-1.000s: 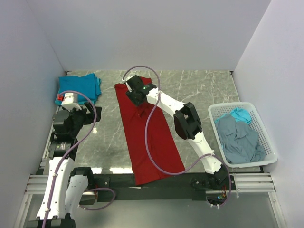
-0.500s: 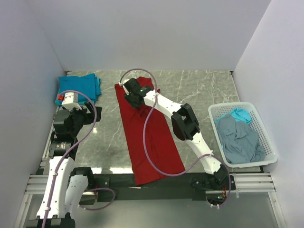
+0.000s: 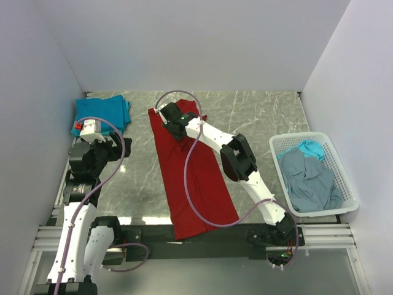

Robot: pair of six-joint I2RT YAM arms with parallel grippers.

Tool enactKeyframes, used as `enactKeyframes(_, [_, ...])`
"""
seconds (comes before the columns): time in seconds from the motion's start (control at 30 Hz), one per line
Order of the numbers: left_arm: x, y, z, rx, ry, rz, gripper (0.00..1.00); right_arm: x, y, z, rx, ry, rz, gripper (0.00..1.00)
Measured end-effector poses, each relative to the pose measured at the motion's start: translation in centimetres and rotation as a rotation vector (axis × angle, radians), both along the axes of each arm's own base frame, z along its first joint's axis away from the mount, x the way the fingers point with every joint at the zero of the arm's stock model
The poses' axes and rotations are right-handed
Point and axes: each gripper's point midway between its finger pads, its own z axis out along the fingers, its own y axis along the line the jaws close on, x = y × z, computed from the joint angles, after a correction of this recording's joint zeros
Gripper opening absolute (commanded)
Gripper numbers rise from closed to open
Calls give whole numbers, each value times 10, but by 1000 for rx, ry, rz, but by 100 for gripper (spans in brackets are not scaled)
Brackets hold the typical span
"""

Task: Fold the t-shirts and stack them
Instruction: Fold the tshirt

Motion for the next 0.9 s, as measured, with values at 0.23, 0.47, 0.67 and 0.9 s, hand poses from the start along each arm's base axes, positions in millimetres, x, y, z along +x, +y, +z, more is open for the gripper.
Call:
enactKeyframes(0.23, [0, 0, 0, 0, 0, -1, 84, 0, -5, 0, -32, -31, 2, 12])
enactKeyframes(0.47, [1, -1, -2, -2, 6, -7, 84, -14, 4, 7, -61, -69, 42, 5])
enactKeyframes(0.67, [1, -2, -3, -3, 11, -10, 84, -27, 18, 16, -70, -103, 85, 4])
enactKeyframes(0.9, [1, -2, -3, -3, 11, -10, 84, -31, 22, 16, -84, -115, 108, 5])
